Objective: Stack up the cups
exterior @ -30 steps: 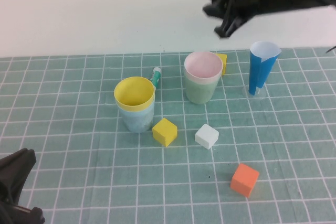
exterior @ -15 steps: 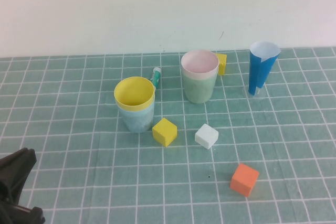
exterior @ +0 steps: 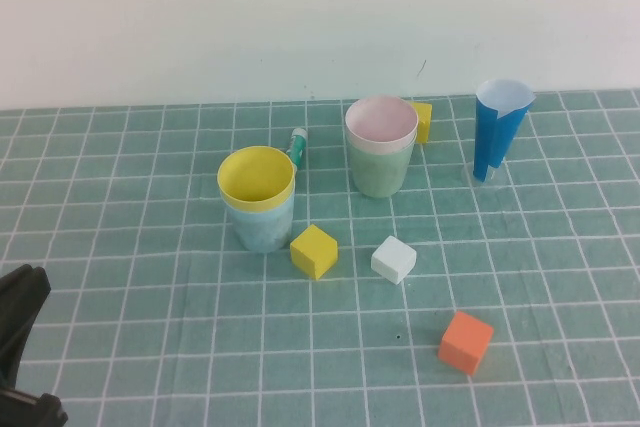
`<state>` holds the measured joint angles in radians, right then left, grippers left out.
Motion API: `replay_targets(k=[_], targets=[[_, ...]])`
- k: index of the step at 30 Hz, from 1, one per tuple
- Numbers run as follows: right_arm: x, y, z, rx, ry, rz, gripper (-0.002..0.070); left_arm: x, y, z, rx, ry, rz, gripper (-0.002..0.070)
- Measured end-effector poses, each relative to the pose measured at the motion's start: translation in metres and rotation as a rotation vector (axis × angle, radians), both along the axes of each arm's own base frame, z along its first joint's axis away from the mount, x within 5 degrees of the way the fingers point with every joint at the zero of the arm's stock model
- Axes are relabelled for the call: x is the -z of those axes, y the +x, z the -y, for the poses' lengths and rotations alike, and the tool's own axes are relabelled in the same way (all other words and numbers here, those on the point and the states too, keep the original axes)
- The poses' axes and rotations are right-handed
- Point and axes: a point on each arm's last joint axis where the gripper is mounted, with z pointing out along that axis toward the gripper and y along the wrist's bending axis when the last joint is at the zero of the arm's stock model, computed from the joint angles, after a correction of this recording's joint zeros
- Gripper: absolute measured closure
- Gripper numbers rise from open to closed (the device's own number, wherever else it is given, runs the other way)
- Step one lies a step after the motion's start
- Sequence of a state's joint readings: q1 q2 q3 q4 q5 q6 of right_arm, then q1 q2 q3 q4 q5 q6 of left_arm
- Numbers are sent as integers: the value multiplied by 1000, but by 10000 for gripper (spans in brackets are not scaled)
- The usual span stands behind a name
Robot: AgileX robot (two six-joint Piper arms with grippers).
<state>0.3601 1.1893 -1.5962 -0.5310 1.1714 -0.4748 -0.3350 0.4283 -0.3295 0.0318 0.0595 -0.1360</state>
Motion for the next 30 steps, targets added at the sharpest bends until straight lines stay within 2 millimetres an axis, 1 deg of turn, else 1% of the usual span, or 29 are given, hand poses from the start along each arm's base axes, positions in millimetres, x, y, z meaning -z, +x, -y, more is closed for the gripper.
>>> replay_targets(k=[3, 6, 8, 14, 17, 19, 21, 23, 25, 30], targets=[[17, -24, 8, 20, 45, 14, 678, -1, -1, 0, 0, -4, 10, 677], [41, -49, 16, 35, 113, 56, 678, -1, -2, -1, 0, -4, 12, 677], [65, -63, 20, 33, 161, 76, 678, -2, -2, -1, 0, -3, 16, 676], [151, -98, 18, -38, 341, 70, 678, -2, -2, -1, 0, -1, 17, 677], [190, -110, 16, -69, 414, 50, 678, -2, -2, -1, 2, 13, 23, 677], [211, -116, 14, -79, 469, 31, 678, 1, -2, -1, 3, 24, 27, 677], [223, -119, 12, -83, 508, 12, 678, 6, -2, -1, 4, 28, 21, 677], [230, -121, 11, -79, 534, -7, 678, 12, -1, 0, 5, 34, 17, 677], [232, -122, 11, -79, 541, -12, 678, 17, -1, 0, 7, 45, 13, 677], [232, -122, 10, -79, 551, -12, 678, 22, -2, 0, 8, 65, -1, 677]])
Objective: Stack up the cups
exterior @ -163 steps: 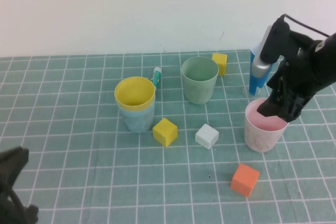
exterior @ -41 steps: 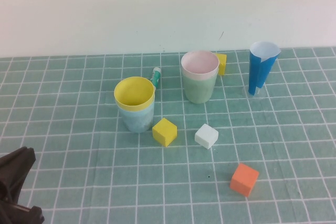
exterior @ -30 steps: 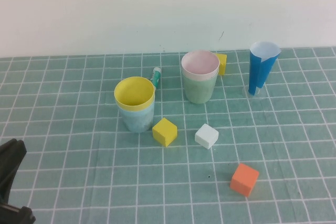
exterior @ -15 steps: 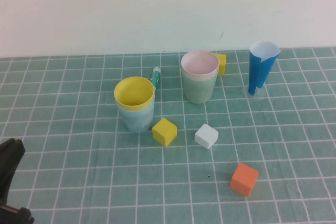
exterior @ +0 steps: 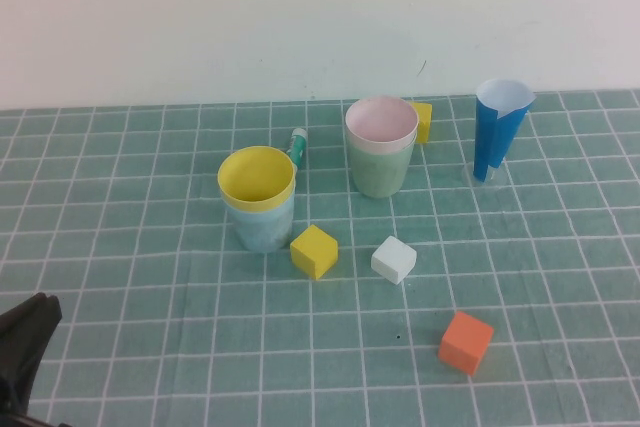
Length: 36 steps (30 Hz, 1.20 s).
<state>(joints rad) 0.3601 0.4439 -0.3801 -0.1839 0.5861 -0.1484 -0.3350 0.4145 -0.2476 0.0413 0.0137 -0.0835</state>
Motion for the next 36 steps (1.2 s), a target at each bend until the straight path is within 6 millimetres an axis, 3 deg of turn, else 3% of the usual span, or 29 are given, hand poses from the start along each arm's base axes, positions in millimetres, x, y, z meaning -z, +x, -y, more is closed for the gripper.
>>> replay_targets(k=[21, 28, 31, 36], targets=[[0, 0, 0, -1, 3, 3, 678, 6, -1, 0, -1, -4, -14, 677], [0, 0, 0, -1, 3, 3, 678, 37, -15, -12, -75, -102, 246, 677], [0, 0, 0, -1, 3, 3, 678, 44, -20, -15, -104, -110, 237, 677], [-1, 0, 0, -1, 5, 6, 678, 61, -27, -18, -128, -161, 52, 677]])
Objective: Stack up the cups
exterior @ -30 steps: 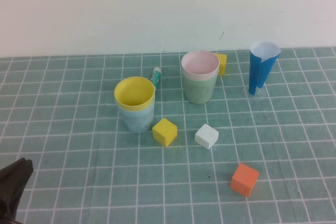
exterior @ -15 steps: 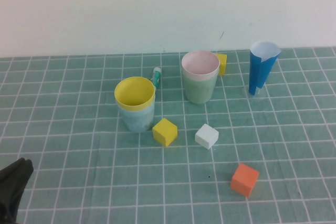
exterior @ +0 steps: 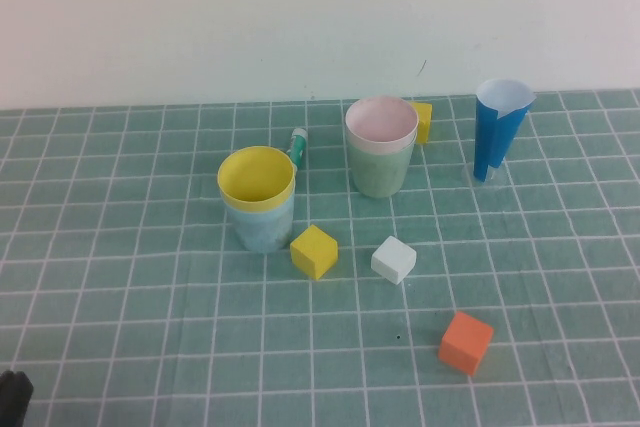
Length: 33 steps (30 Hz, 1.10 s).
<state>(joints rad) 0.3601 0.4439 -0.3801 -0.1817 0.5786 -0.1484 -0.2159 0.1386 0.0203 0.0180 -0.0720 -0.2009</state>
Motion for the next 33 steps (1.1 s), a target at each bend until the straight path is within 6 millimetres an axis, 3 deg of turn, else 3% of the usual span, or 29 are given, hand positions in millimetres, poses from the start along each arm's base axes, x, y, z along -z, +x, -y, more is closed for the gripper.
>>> replay_targets(k=[12, 33], targets=[[1, 0, 0, 1, -2, -4, 678, 24, -14, -4, -38, -40, -233, 677], [2, -1, 1, 4, -9, -24, 678, 24, -14, -5, -65, -11, -231, 677]])
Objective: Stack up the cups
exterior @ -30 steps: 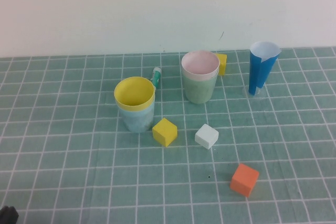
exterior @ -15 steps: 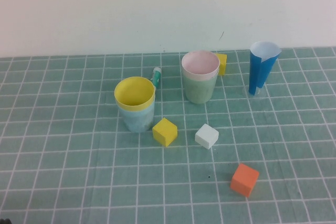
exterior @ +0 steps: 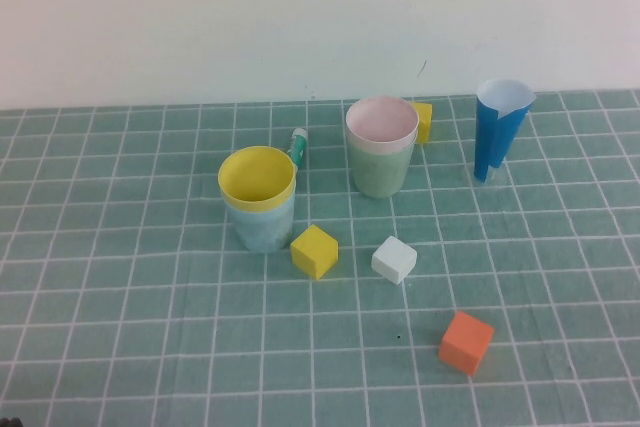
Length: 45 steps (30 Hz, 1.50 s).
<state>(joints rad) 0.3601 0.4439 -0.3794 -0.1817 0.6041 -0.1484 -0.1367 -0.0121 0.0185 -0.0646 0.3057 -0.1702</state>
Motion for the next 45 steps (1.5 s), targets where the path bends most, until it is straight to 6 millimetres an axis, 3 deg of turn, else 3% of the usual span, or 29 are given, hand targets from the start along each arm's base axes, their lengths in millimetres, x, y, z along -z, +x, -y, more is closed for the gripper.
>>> replay_targets(k=[21, 23, 27, 38, 41, 45], targets=[[0, 0, 0, -1, -2, 0, 678, 0, 0, 0, 0, -2, -2, 677], [-1, -1, 2, -24, -64, 29, 678, 0, 0, 0, 0, -2, -2, 677], [-9, -11, 13, 0, -141, 139, 678, 0, 0, 0, 0, -2, -2, 677], [-21, -44, 32, 229, -128, 346, 678, 0, 0, 0, 0, -2, -2, 677], [-15, -45, 31, 261, -95, 343, 678, 0, 0, 0, 0, -2, -2, 677], [14, -38, 28, 274, -33, 299, 678, 0, 0, 0, 2, 4, 1, 677]])
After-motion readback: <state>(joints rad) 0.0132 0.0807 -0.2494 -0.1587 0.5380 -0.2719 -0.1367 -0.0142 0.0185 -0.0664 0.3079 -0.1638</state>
